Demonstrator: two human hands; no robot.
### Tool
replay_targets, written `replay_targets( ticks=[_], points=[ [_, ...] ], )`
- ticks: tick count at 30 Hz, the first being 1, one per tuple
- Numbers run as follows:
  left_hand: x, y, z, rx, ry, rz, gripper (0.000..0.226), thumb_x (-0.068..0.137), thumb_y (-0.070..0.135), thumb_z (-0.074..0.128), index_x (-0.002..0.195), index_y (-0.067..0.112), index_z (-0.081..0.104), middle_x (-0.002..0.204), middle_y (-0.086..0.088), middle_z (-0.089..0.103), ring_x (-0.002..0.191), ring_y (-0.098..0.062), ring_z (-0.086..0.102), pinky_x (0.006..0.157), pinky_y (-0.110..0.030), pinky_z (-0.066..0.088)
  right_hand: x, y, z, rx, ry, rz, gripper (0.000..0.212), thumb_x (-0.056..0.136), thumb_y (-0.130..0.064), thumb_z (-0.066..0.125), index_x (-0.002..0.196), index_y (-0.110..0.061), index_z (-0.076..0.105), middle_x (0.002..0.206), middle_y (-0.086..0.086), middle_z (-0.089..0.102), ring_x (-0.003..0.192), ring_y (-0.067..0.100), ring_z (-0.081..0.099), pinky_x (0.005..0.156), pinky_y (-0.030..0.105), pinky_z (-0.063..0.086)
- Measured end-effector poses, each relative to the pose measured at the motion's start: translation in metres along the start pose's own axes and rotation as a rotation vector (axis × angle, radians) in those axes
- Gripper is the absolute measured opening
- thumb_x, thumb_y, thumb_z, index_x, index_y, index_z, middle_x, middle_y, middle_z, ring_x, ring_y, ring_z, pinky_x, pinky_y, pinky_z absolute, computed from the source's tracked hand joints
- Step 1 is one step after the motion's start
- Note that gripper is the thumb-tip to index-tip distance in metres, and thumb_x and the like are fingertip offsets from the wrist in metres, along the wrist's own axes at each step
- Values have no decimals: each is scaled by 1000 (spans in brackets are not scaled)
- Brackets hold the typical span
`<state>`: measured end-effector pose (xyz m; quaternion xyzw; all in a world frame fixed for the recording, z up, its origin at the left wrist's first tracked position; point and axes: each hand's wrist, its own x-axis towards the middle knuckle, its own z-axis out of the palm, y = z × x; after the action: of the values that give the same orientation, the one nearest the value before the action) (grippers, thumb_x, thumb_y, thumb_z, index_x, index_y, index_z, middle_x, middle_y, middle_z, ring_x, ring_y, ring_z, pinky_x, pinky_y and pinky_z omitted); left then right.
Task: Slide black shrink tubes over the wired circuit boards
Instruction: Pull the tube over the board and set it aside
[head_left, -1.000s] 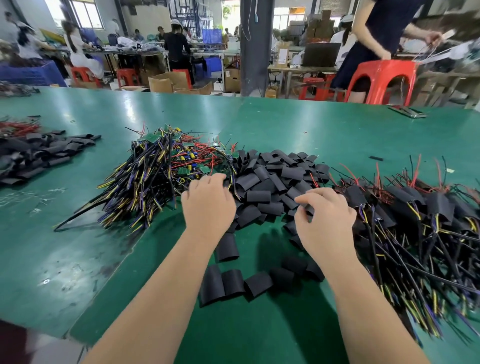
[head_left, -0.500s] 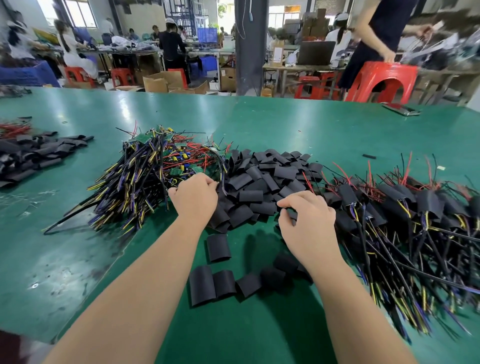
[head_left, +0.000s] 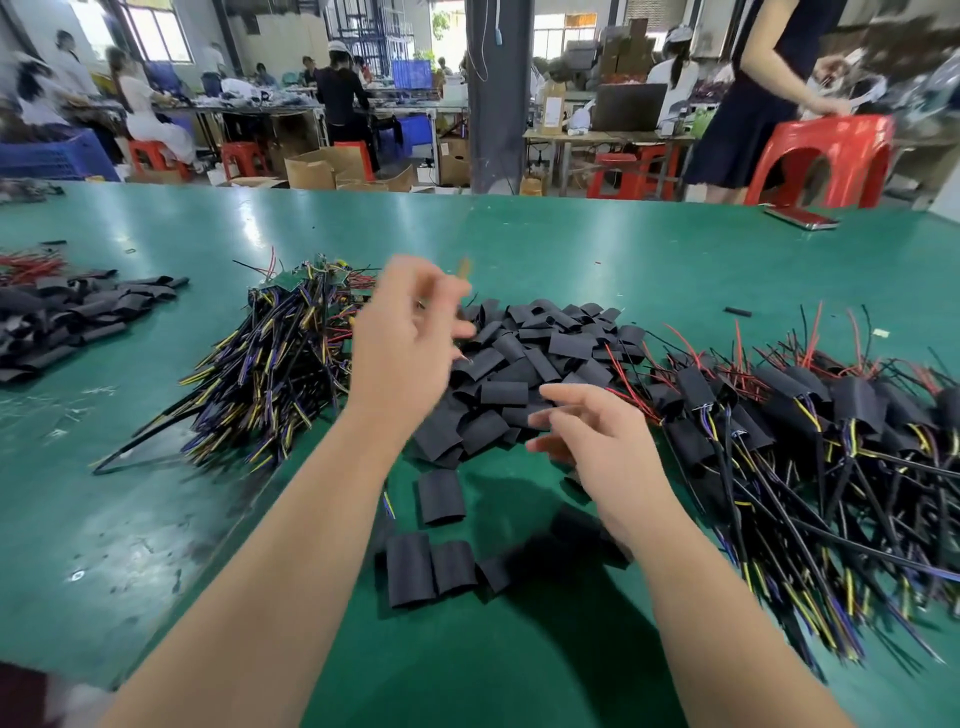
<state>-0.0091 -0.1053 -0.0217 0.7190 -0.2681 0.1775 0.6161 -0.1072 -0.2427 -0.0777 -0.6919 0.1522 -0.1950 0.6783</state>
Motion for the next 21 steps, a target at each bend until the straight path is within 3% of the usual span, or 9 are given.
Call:
replay_targets(
  ticks=[2,5,6,8,11,14,17,19,21],
  points=[
    [-16,2,2,52,-332,4,8,93,23,58,85,23,59,86,-3,71,67,-14,70,59,-37,57,0,0,4,333,-101,133,39,94,8,42,112,-21,60,88,12,72,64,21,69,52,22,47],
    [-31,5,-1,-16,-723,-92,30,85,41,61,86,13,70,80,-4,73,65,-17,69,61,-32,57,2,2,4,435,-246,265,35,96,4,41,114,-17,61,85,10,71,69,24,69,53,22,51],
    [-33,6,-4,-90,-726,-152,37,84,48,57,84,14,71,82,-5,73,63,-17,69,58,-29,56,2,3,3,432,-263,297,30,96,2,41,108,-13,64,84,10,71,70,25,69,53,22,52],
    [-29,-1,-8,-39,-524,-201,43,86,55,49,78,18,70,79,1,74,57,-16,67,53,-27,51,3,5,2,418,-250,343,25,97,-1,43,94,-6,67,82,13,72,67,25,71,51,22,52],
    [-20,-30,-19,594,-199,-239,30,89,48,53,81,22,66,77,6,71,72,-15,65,71,-32,53,3,9,2,328,-230,344,10,91,-1,58,87,-3,67,76,10,71,65,20,71,49,20,51],
    [-22,-58,-36,990,-309,-555,41,83,52,59,106,18,58,100,-4,66,91,-26,63,79,-32,50,3,13,2,317,-227,333,7,84,5,65,85,-2,66,70,7,68,63,20,70,48,19,50],
    [-29,-73,-41,897,-416,-734,37,81,31,64,111,16,47,94,-10,64,76,-27,65,75,-37,56,3,14,1,248,-245,329,13,81,5,69,88,-5,66,68,3,68,59,17,68,49,19,49],
    [-30,-77,-42,848,-355,-707,31,83,12,56,110,18,44,95,-14,63,73,-30,64,75,-40,56,3,15,0,215,-254,333,15,80,4,71,89,-8,66,67,-2,69,57,15,67,48,18,47],
    [-30,-74,-40,844,-259,-611,23,88,14,53,109,18,44,101,-14,61,79,-30,59,74,-37,51,4,16,0,212,-253,333,15,79,3,72,87,-9,66,66,-1,69,57,15,68,49,18,48]
  ],
)
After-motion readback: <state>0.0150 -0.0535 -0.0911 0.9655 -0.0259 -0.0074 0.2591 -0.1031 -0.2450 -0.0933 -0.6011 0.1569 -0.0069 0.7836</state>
